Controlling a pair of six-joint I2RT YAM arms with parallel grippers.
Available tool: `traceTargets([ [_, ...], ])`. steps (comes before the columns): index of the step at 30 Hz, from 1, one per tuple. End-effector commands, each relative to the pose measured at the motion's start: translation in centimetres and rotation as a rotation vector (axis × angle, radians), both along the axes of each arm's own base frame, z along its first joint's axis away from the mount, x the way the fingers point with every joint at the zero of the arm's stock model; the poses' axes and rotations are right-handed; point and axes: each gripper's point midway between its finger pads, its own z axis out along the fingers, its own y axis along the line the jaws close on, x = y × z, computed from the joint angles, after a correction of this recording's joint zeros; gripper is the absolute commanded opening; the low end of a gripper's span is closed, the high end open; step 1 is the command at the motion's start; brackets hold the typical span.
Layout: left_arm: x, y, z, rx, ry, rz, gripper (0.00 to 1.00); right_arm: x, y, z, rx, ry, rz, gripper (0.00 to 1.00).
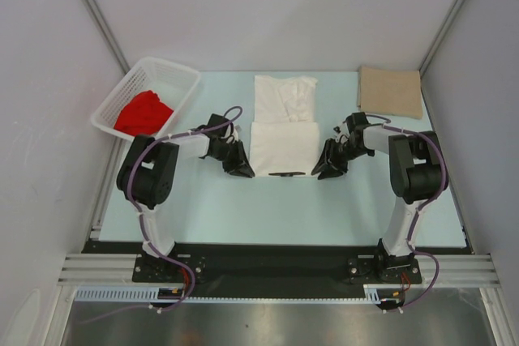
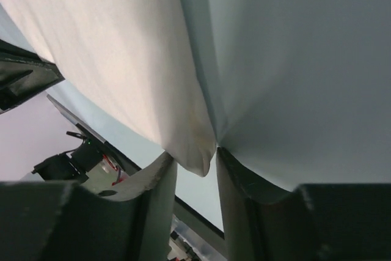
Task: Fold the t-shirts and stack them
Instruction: Fold the tshirt
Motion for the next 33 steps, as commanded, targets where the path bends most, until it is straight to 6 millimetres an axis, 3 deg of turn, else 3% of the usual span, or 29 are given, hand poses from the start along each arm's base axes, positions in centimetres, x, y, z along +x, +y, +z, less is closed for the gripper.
traceTargets([
  [1,-1.2,2.1,-3.9,0.110,0.070,0.020,0.14,0.4,-0.5,-2.3,-0.081,-0.023,0.014,0.36],
  [3,-1.3,2.4,-4.3,0.127,0.080,0.018,0.03,0.3,-0.4,-2.7,-0.091,-0.018,0.021,0.26],
  [4,-1.6,2.5,-4.4,0.129,0.088,0.016,0.00,0.2,-0.3,-2.9,-0.100,-0.011,0.026,0.19],
  [5,-1.7,2.4,-4.4,0.126,0.086,0.014,0.00,0.0,-0.4,-3.1,-0.117,-0.005,0.028,0.06],
  [6,-2.5,2.7,-4.6,0.131,0.101,0.017,0.00,-0.5,-0.3,-3.2,-0.127,0.010,0.033,0.01],
  [8,-3.0,2.8,-4.1,0.122,0.087,0.026,0.00,-1.5,-0.5,-2.9,-0.150,0.024,0.033,0.00],
  [9,-4.4,3.2,-4.4,0.131,0.110,0.023,0.00,-3.2,-0.6,-3.2,-0.164,0.053,0.042,0.00],
  [11,-5.4,3.4,-3.8,0.128,0.098,0.025,0.00,-4.5,-0.7,-2.3,-0.172,0.043,0.032,0.00],
  [12,-7.2,3.8,-4.3,0.136,0.128,0.021,0.00,-6.5,-0.9,-3.0,-0.180,0.076,0.040,0.00],
  [14,-8.4,3.7,-3.6,0.116,0.114,0.016,0.00,-8.2,-0.9,-2.9,-0.174,0.096,0.027,0.00],
  [15,-10.0,4.1,-4.0,0.127,0.139,0.012,0.00,-9.5,-0.9,-2.9,-0.175,0.099,0.031,0.00],
  [21,-14.8,3.5,-3.5,0.129,0.150,-0.020,0.00,-13.1,-0.4,-2.6,-0.180,0.118,0.025,0.00],
  [23,-15.0,3.5,-3.3,0.129,0.129,-0.016,0.00,-13.7,-0.5,-2.7,-0.192,0.105,0.025,0.00],
  [24,-14.8,3.6,-3.0,0.132,0.113,-0.013,0.05,-13.8,-0.7,-2.7,-0.197,0.106,0.021,0.00],
  [26,-14.7,4.0,-2.8,0.155,0.099,-0.009,0.21,-13.6,-1.1,-2.6,-0.211,0.097,0.018,0.12],
  [27,-14.7,4.0,-2.7,0.151,0.093,-0.006,0.36,-13.7,-1.2,-2.5,-0.214,0.096,0.022,0.16],
  [29,-14.4,4.0,-2.2,0.148,0.069,0.005,0.52,-13.3,-1.4,-2.0,-0.221,0.072,0.014,0.33],
  [31,-14.2,4.0,-2.0,0.151,0.062,0.007,0.59,-13.1,-1.6,-1.7,-0.226,0.057,0.008,0.42],
  [33,-13.8,3.8,-2.0,0.148,0.058,0.006,0.62,-13.0,-2.0,-1.6,-0.227,0.050,-0.006,0.45],
])
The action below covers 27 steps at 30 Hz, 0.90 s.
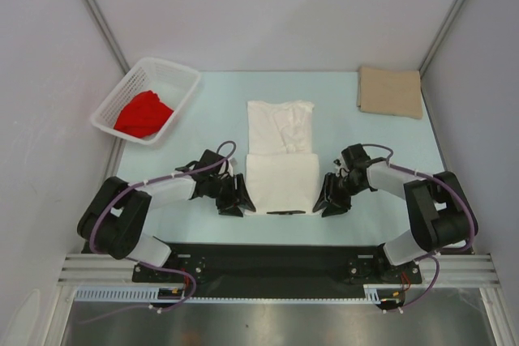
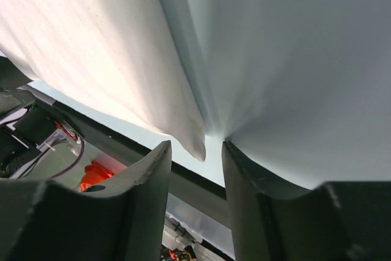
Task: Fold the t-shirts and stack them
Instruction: Fold the tshirt
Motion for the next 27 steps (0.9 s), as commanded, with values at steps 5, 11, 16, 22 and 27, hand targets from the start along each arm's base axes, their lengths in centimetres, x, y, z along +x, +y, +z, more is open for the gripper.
traceTargets([
  [5,-0.7,2.3,-3.6,0.161,0.053,0.026,0.61,0.3,-1.9,-1.5,-0.087,0.004,-0.026,0.48],
  [11,-1.4,2.2,-4.4,0.146,0.088,0.040,0.55,0.0,-1.2,-2.4,-0.066,0.028,-0.017,0.50],
  [16,-1.4,2.5,-5.0,0.165,0.093,0.055,0.44,0.1,-1.3,-3.4,-0.074,0.038,-0.021,0.46],
  [22,-0.7,2.9,-5.7,0.215,0.089,0.047,0.00,0.2,-1.1,-3.9,-0.082,0.038,0.007,0.01],
  [27,-2.8,3.7,-4.9,0.207,0.076,0.070,0.00,-2.2,-1.8,-2.8,-0.157,0.034,0.030,0.00],
])
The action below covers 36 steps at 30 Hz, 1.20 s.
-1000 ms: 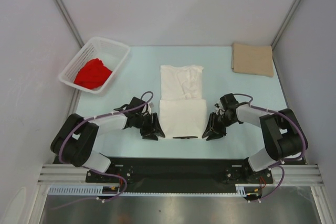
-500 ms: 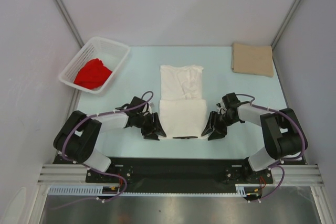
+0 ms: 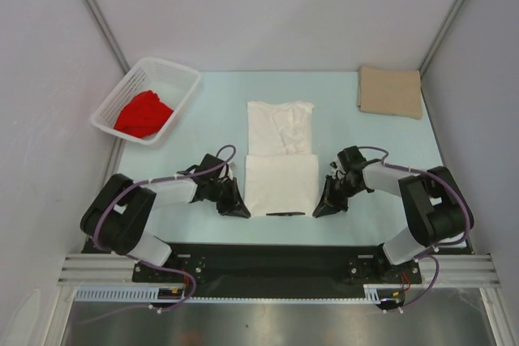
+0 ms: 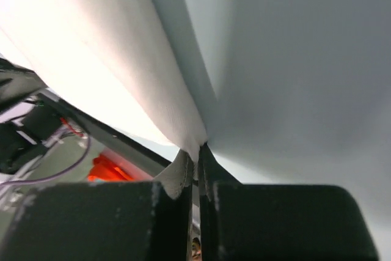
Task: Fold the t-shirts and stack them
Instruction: Fold the tshirt
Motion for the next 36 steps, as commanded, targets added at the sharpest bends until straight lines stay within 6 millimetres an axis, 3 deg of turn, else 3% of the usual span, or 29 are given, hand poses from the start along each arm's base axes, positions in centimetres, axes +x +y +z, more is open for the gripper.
traceTargets([
  [1,-2.6,4.0,-2.8,0.215,-0.018,0.035,0.00,-2.2,-2.7,-1.7,-0.197,-0.025,0.015,0.00],
  [4,-4.6,4.0,-2.4,0.210,0.005,0.029,0.00,-3.7,-2.2,-0.7,-0.204,-0.046,0.006,0.00],
  [11,-5.7,4.0,-0.3,0.196,-0.022,0.049,0.00,-5.7,-2.2,1.5,-0.187,-0.066,-0.024,0.00],
  [16,-4.3,3.5,2.1,0.194,-0.074,0.044,0.01,-3.9,-2.4,3.4,-0.185,-0.140,-0.026,0.00],
  [17,-3.1,2.9,3.5,0.188,-0.104,0.043,0.00,-2.4,-2.5,4.6,-0.181,-0.167,-0.046,0.00],
  [19,-1.7,2.8,4.0,0.223,-0.124,0.018,0.00,-0.9,-2.7,5.2,-0.184,-0.181,-0.033,0.00],
  [20,0.0,2.2,5.5,0.224,-0.160,0.020,0.00,0.9,-2.7,6.4,-0.174,-0.214,-0.053,0.00],
  [22,2.0,2.2,6.1,0.239,-0.176,0.017,0.00,2.9,-2.9,7.3,-0.174,-0.241,-0.039,0.00],
  [23,3.9,1.4,7.8,0.211,-0.219,0.028,0.00,3.5,-2.9,7.1,-0.182,-0.218,-0.033,0.00],
  [24,4.8,1.4,8.2,0.211,-0.233,0.031,0.00,5.8,-2.7,8.8,-0.168,-0.271,-0.051,0.00],
  [27,9.0,1.5,10.1,0.209,-0.275,0.053,0.00,8.5,-2.4,9.3,-0.159,-0.273,-0.042,0.00],
  [28,10.3,1.8,10.6,0.212,-0.285,0.072,0.00,10.3,-2.0,10.6,-0.144,-0.309,-0.045,0.00],
  [29,12.0,1.5,12.0,0.197,-0.322,0.082,0.00,10.9,-2.0,10.7,-0.146,-0.308,-0.034,0.00],
  [30,12.8,1.5,11.8,0.198,-0.314,0.077,0.00,11.6,-1.9,10.1,-0.156,-0.285,-0.027,0.00],
  [31,13.9,1.7,12.0,0.194,-0.317,0.093,0.00,13.4,-1.7,11.6,-0.143,-0.331,-0.034,0.00],
  [32,15.2,1.4,13.4,0.178,-0.351,0.093,0.00,13.9,-1.7,11.9,-0.144,-0.332,-0.030,0.00],
  [33,15.9,1.3,12.8,0.183,-0.337,0.089,0.00,14.7,-1.6,11.7,-0.145,-0.327,-0.028,0.00],
  [35,17.9,1.4,14.0,0.176,-0.367,0.097,0.00,16.7,-1.7,12.9,-0.140,-0.357,-0.033,0.00],
  [36,18.7,1.3,13.4,0.178,-0.351,0.098,0.00,17.4,-1.7,12.2,-0.143,-0.339,-0.032,0.00],
])
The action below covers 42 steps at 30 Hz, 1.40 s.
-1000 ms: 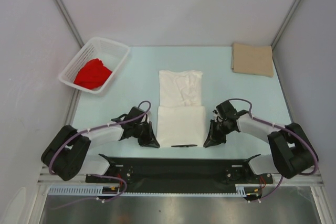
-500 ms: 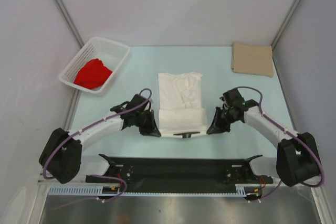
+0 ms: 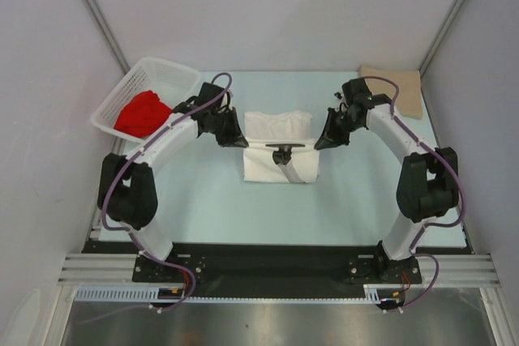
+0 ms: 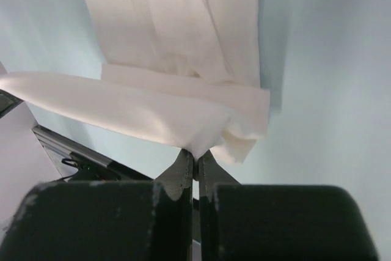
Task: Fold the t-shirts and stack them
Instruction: Fold the tshirt
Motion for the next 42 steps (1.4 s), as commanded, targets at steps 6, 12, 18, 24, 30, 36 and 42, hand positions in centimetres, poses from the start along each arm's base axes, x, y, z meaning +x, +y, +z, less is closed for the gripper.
traceTargets([
  [6,6.0,0.1,1.5,-0.023,-0.051,-0.014,0.00,6.9,-0.2,1.7,0.005,-0.045,0.029,0.00],
  [12,9.1,0.6,1.7,-0.041,-0.076,0.015,0.00,10.7,0.2,1.3,0.034,-0.042,0.031,0.00],
  [18,11.0,0.1,0.6,-0.066,-0.065,0.006,0.00,12.4,0.3,0.7,0.038,-0.036,0.037,0.00],
  [24,12.3,-0.3,-0.3,-0.081,-0.065,0.013,0.00,13.5,0.1,0.2,0.061,-0.037,0.024,0.00],
  [30,13.7,-0.5,-0.9,-0.084,-0.070,0.019,0.00,14.9,-0.1,-0.3,0.076,-0.044,0.017,0.00],
  [36,14.9,-0.1,-0.6,-0.079,-0.088,0.046,0.00,16.1,0.4,-0.5,0.103,-0.055,0.020,0.00],
  [42,15.3,0.5,-0.1,-0.069,-0.102,0.063,0.00,17.1,0.9,0.9,0.134,-0.085,0.007,0.00],
])
